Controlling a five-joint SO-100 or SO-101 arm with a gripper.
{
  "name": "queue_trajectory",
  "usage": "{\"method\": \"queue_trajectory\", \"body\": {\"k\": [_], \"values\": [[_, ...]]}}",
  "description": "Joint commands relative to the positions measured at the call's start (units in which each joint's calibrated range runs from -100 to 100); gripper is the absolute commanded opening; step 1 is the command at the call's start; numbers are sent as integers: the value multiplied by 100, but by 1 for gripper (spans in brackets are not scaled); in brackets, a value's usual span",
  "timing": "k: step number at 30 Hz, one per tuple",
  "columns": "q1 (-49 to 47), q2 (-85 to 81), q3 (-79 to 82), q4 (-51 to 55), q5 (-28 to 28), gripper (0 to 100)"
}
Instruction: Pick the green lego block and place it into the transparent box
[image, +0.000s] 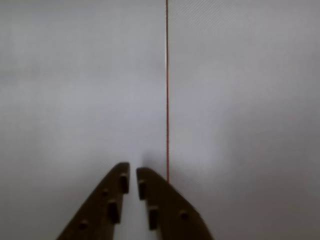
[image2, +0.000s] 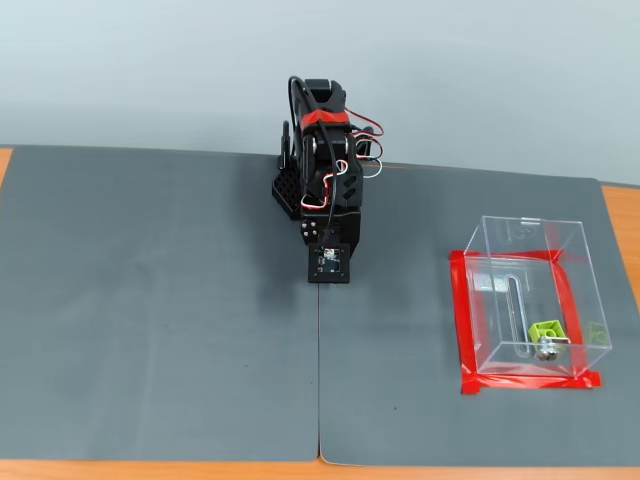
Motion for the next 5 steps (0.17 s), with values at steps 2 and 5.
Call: {"method": "queue_trajectory", "body": {"k": [2, 5], "values": [[5, 25, -364, 24, -16, 2], [5, 25, -364, 24, -16, 2]]}}
